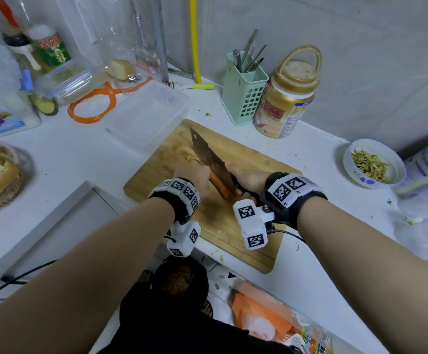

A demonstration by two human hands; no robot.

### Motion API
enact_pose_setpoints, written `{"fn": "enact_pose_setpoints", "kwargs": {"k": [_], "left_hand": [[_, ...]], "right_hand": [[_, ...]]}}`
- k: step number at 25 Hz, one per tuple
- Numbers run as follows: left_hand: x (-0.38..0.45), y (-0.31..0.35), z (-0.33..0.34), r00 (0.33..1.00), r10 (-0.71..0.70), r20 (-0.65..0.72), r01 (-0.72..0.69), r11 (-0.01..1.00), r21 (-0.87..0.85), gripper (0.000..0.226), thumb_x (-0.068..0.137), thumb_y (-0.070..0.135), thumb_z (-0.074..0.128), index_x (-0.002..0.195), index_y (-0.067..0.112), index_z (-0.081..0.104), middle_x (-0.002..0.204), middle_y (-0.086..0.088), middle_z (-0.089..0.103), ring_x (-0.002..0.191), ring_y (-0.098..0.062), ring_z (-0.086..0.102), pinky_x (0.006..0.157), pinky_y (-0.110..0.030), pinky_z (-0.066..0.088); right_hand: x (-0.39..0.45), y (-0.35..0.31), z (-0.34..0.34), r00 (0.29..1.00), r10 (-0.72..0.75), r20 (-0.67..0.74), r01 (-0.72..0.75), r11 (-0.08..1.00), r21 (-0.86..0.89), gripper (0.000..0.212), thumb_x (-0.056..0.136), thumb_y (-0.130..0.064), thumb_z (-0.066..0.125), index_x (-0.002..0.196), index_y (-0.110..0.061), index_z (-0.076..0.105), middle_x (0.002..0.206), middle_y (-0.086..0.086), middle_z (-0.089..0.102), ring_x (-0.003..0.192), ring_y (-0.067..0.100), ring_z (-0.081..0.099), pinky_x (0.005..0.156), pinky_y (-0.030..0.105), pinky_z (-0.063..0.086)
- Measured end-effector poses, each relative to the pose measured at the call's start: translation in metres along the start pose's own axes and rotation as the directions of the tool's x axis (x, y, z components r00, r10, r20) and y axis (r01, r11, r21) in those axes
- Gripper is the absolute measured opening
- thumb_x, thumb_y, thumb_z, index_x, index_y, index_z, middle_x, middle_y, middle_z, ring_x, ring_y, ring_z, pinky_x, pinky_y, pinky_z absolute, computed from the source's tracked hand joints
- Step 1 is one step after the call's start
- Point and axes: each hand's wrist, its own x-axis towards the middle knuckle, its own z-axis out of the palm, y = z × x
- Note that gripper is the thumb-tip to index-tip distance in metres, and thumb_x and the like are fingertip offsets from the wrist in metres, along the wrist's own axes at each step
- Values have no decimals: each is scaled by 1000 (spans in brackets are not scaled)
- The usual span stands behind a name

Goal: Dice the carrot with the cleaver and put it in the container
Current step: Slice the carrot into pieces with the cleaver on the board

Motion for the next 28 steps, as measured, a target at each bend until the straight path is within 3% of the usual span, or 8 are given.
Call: {"fn": "enact_pose_setpoints", "kwargs": {"k": [3, 8, 12, 28], "left_hand": [[2, 1, -3, 999, 2, 38, -4, 999, 35, 11, 90, 21, 56, 82, 14, 58, 85, -5, 61, 75, -23, 57, 62, -31, 45], [1, 2, -4, 999, -28, 22, 28, 999, 33, 25, 87, 17, 54, 65, 15, 42, 71, -3, 53, 59, -19, 46, 56, -30, 42], [2, 2, -4, 999, -25, 34, 24, 999, 26, 26, 87, 17, 54, 64, 15, 41, 69, -3, 50, 57, -18, 45, 54, -29, 41], [1, -1, -8, 1000, 28, 3, -28, 999, -25, 34, 87, 13, 52, 59, 14, 33, 59, -2, 38, 51, -17, 35, 50, -27, 35]], "right_hand": [[-2, 6, 2, 1000, -29, 1, 28, 999, 27, 69, 96, -67, 16, 60, -11, 34, 30, -2, 31, 21, 12, 25, 31, 9, 25], [-3, 15, 3, 996, -74, -50, 72, 996, -49, 72, 96, -67, 15, 58, -9, 35, 34, 0, 31, 24, 13, 26, 33, 11, 26], [6, 24, 6, 993, -73, -93, 64, 993, -99, 74, 91, -74, 15, 57, -11, 36, 41, 2, 35, 35, 16, 30, 46, 25, 30], [14, 31, 1, 993, -51, -109, 43, 996, -78, 75, 88, -77, 16, 56, -13, 37, 35, -1, 35, 37, 18, 31, 48, 26, 29]]}}
